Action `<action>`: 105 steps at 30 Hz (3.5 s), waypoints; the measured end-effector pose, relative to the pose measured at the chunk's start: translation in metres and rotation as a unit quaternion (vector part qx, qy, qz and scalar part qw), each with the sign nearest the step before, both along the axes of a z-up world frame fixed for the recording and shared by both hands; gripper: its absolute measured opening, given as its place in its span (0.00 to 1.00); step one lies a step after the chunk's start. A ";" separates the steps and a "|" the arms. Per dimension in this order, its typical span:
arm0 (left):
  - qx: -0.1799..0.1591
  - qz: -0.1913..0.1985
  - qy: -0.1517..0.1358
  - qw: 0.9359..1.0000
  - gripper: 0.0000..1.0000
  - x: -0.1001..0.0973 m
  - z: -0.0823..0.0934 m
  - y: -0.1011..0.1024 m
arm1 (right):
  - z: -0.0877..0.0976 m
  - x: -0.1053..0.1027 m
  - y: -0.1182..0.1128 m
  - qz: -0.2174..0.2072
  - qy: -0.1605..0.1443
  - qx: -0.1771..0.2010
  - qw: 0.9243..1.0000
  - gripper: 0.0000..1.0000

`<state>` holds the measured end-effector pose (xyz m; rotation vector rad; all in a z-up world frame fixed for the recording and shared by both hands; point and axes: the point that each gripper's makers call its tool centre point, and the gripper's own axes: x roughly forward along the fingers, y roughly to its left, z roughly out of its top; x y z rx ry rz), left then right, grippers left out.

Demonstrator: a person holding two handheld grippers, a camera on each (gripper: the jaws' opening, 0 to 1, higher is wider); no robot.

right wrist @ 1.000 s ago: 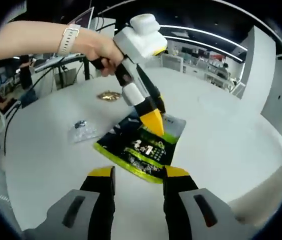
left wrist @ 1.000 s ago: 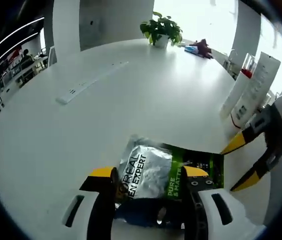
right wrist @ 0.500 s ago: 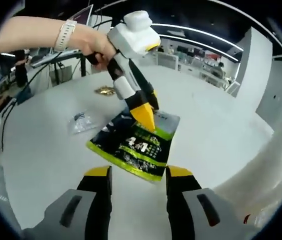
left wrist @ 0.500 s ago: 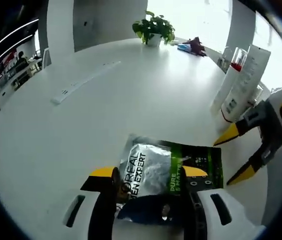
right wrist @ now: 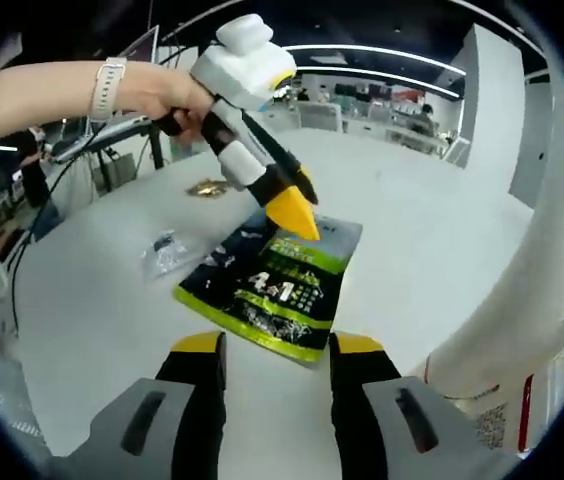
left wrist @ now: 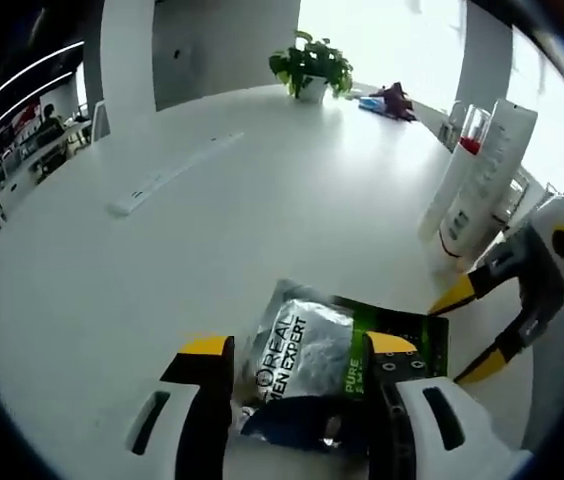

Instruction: Arrange the skincare products in the storage area until every visible bottle or jar stands upright without overlapping.

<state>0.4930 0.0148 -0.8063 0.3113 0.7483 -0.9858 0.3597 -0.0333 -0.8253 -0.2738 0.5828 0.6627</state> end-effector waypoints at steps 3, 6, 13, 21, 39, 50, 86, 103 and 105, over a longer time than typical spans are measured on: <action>0.004 0.047 -0.008 0.999 0.55 0.007 0.008 0.021 | -0.001 0.000 0.000 0.001 0.001 0.000 1.000 0.41; 0.005 0.067 0.031 0.997 0.58 -0.006 0.002 0.042 | -0.001 0.000 0.000 0.001 0.001 0.000 1.000 0.41; 0.065 -0.008 -0.031 0.997 0.55 -0.016 0.002 0.072 | -0.001 0.001 -0.001 0.003 0.003 0.000 1.000 0.40; 0.181 -0.148 -0.044 0.971 0.57 -0.019 -0.014 0.073 | -0.001 0.003 -0.001 0.008 0.004 0.000 1.000 0.40; 0.237 -0.308 -0.027 0.921 0.52 -0.005 -0.028 0.046 | -0.002 0.005 -0.002 0.007 0.009 0.001 1.000 0.38; 0.293 -0.415 -0.046 0.860 0.46 -0.018 -0.029 0.046 | -0.002 0.005 0.000 0.011 0.009 0.000 1.000 0.38; -0.010 -0.025 0.131 0.991 0.38 -0.022 -0.017 0.039 | 0.001 0.011 0.005 -0.003 0.007 0.032 0.999 0.31; -0.168 0.072 0.212 0.960 0.25 -0.050 -0.012 0.026 | 0.000 0.016 0.008 0.005 0.007 0.029 1.000 0.22; -0.169 0.075 0.216 0.959 0.25 -0.050 -0.012 0.026 | 0.000 0.017 0.007 0.004 0.009 0.030 1.000 0.21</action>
